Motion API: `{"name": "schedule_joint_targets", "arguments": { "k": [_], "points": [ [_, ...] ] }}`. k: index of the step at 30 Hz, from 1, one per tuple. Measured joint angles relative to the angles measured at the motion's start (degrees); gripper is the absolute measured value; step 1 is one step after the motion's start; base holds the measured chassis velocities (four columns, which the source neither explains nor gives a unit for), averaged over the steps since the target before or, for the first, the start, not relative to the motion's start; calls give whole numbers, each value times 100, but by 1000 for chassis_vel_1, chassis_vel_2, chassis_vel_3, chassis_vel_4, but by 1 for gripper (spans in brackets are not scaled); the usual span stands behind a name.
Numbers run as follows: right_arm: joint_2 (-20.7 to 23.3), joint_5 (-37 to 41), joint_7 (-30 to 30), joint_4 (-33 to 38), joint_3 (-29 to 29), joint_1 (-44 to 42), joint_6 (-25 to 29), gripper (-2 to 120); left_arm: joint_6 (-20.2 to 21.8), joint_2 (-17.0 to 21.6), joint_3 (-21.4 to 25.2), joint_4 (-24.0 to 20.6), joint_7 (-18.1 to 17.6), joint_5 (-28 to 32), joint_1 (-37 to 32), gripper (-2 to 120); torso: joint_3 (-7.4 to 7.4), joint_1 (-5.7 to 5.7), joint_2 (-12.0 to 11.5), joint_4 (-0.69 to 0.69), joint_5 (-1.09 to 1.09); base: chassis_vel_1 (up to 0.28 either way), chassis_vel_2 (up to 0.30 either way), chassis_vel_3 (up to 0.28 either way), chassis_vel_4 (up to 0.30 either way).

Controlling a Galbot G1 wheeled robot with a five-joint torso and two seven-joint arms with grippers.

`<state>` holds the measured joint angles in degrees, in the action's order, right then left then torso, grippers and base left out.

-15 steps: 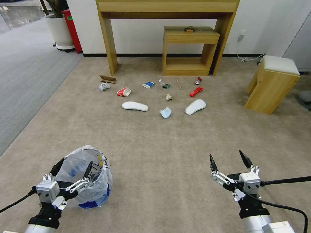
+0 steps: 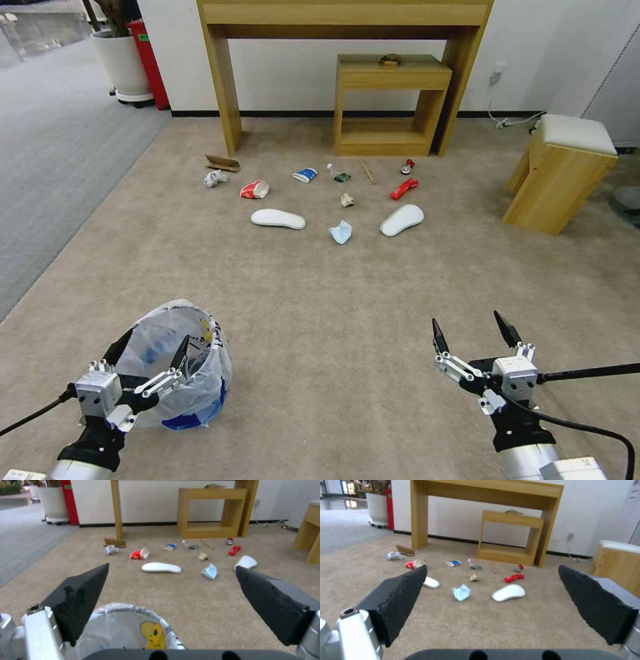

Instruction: Pick up the trash bin and place the garbage on the floor into it.

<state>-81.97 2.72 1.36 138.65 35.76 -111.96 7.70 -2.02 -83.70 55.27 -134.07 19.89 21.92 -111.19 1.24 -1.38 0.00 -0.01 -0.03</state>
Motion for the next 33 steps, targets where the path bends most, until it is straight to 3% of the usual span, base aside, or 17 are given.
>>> {"name": "schedule_joint_targets", "arguments": {
  "k": [8,12,24,33],
  "points": [
    [-14,16,-37,-26,5,25,9,100,556,272,59,32,-268,206,161,100,1,0,0,0,0,0,0,0,0],
    [-17,52,-63,-20,7,44,6,100,1029,633,125,84,-406,342,270,100,0,0,0,0,0,0,0,0,0],
    [-5,133,-108,-35,36,67,-13,100,1810,1651,192,458,-922,788,743,100,0,0,0,0,-1,0,0,0,0],
    [1,239,-159,-171,24,133,-104,100,3498,2733,205,1329,-1461,1697,1448,100,1,0,0,-1,-1,0,0,0,0]
  ]
}}
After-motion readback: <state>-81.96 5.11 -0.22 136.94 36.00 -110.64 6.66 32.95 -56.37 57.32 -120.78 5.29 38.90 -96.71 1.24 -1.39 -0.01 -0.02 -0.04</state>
